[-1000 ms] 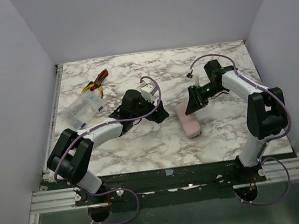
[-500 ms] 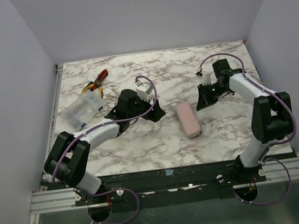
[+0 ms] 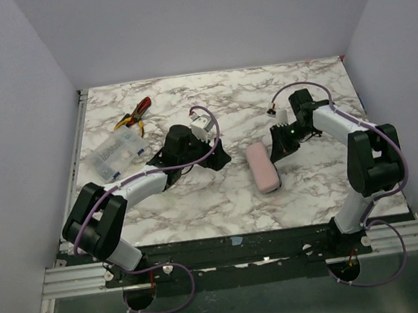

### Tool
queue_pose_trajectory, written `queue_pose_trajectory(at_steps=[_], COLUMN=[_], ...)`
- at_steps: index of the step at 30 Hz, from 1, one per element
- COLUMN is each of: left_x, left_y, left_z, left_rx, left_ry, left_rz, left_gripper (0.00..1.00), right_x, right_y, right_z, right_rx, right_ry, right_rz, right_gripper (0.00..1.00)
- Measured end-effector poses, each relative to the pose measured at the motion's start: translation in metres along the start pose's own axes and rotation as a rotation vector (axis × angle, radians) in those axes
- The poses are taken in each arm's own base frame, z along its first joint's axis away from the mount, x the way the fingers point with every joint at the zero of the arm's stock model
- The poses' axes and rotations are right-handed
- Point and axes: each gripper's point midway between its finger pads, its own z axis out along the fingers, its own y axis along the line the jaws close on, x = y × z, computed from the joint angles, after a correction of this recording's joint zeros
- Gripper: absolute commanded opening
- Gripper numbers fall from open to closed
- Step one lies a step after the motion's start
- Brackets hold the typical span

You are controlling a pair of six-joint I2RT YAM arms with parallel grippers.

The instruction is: Open the umbrella

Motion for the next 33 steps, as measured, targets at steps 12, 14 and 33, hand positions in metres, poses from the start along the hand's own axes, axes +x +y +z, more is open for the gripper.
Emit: queue_pose_trajectory(at_steps=[12, 14, 33], left_x=[0.0, 0.0, -0.001], left_y=[0.0, 0.0, 0.003], left_z=[0.0, 0.0, -0.001], left_rx=[0.0, 0.0, -0.006], left_ry=[0.001, 0.001, -0.001], left_rz=[-0.003, -0.004, 0.008], left_gripper=[0.78, 0.78, 0.78], right_x=[-0.01, -0.008, 0.004], right_y=[0.023, 0.027, 0.014], right_z=[0.005, 0.009, 0.039], right_rx=[-0.007, 0.006, 0.267], right_ry=[0.008, 0.024, 0.042], right_rz=[-0.043, -0.062, -0.096], right_gripper=[0.66, 0.66, 0.28])
